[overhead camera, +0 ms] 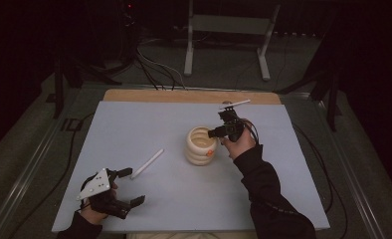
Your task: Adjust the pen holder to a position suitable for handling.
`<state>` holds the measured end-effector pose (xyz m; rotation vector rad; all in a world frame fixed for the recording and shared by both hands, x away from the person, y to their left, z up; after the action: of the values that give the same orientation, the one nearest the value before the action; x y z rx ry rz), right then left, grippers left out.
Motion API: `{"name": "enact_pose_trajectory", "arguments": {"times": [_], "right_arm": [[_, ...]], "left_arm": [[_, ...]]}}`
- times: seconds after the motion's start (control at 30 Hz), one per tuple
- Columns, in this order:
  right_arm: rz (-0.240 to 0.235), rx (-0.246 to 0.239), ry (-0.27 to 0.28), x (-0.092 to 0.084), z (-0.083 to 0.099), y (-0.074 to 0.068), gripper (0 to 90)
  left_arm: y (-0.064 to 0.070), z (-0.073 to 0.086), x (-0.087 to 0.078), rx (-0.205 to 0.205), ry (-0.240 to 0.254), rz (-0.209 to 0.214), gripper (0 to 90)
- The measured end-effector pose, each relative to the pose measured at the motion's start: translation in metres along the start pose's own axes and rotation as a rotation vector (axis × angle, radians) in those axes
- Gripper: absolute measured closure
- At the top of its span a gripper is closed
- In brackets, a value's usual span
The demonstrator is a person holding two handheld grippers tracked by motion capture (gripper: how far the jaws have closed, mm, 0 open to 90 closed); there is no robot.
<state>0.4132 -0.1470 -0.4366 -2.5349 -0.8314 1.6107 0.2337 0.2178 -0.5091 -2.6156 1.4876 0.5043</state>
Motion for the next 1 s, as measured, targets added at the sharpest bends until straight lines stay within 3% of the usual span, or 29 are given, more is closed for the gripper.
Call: {"name": "enact_pose_trajectory", "arguments": {"times": [0.37,0.53,1.0], "right_arm": [[-0.058,-0.034,-0.032,0.005,0.021,-0.013,70.3],[-0.047,-0.053,-0.052,0.01,0.028,-0.018,70.3],[-0.051,-0.072,-0.034,0.012,0.03,-0.022,68.4]], "left_arm": [[0.0,0.0,0.0,0.004,-0.004,-0.004,0.1],[0.001,0.0,0.0,0.006,-0.007,-0.002,0.1],[0.001,0.0,0.0,0.005,-0.006,-0.003,0.1]]}}
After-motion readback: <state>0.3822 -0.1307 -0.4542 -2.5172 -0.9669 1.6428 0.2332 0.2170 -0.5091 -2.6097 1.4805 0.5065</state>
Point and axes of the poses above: each handheld gripper's, and its own axes: x roughly forward along the jaws, z roughly out of its underside, y roughly to its right, the point moved 1 cm from there along x, roughly forward along the jaws, and after that the axes turned 3 degrees about -y, right-handed, at the moved point
